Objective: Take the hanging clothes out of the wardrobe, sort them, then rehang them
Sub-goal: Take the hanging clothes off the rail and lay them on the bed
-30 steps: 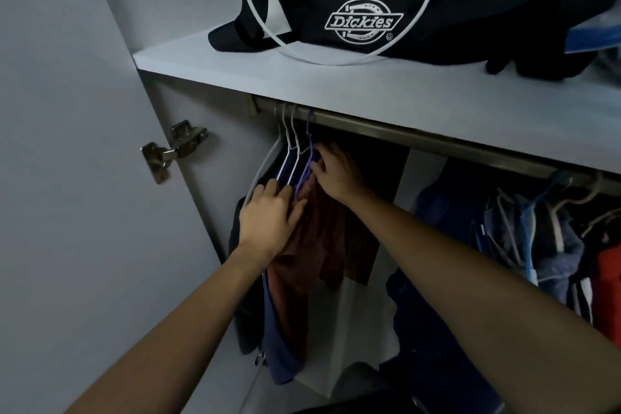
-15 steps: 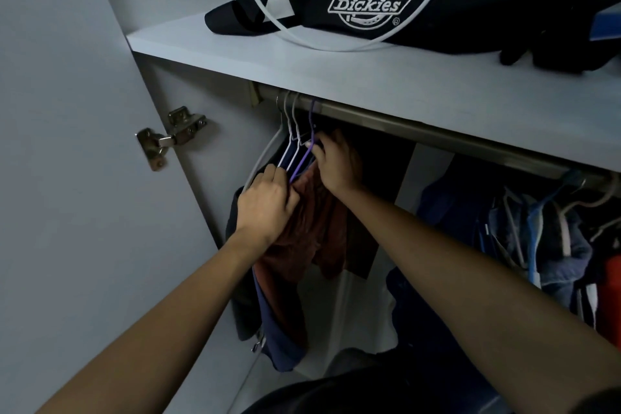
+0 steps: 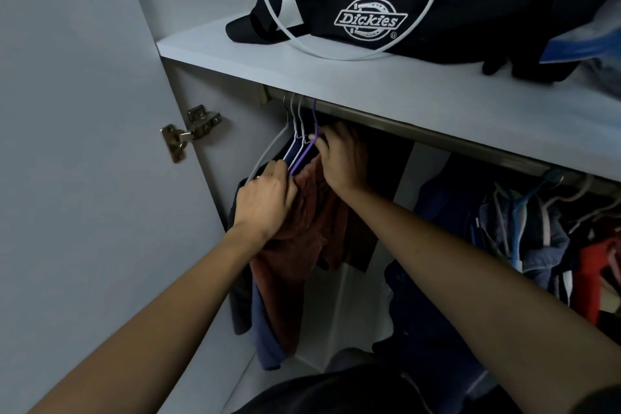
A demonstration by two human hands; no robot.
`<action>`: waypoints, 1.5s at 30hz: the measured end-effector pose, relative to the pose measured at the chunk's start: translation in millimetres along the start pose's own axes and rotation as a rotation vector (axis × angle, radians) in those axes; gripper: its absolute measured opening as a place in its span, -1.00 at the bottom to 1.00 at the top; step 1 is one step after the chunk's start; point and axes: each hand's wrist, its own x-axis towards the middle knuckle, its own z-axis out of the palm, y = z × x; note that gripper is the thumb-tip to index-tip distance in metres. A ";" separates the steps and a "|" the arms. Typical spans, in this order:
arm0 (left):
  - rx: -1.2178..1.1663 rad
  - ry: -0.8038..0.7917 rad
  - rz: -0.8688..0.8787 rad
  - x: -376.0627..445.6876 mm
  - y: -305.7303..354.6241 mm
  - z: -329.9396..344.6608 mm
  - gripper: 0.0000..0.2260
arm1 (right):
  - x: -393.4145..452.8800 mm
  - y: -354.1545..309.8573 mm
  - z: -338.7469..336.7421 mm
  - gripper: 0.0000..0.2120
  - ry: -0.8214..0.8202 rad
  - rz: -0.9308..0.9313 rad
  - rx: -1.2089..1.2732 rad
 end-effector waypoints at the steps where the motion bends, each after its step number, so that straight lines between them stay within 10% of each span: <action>1: -0.003 -0.006 -0.003 -5.3 -1.4 -3.0 -0.81 | -4.0 -0.1 -4.0 -0.74 0.012 -0.026 -0.019; 18: -0.013 0.014 -0.034 -148.7 -65.1 -142.1 -0.74 | -86.8 -64.7 -99.1 -0.46 -0.272 -0.197 0.201; 22: 0.045 0.022 -0.044 -182.5 -72.9 -168.0 -0.75 | -94.8 -79.8 -96.3 -0.69 -0.369 -0.212 0.391; 31: 0.149 0.089 -0.493 -313.0 -68.1 -206.3 -0.73 | -157.6 -171.7 -96.3 -0.43 -0.481 -0.464 0.613; 45: 0.510 0.387 -1.039 -550.0 -32.7 -306.3 -0.80 | -262.5 -372.9 -131.6 -0.68 -0.912 -0.895 0.819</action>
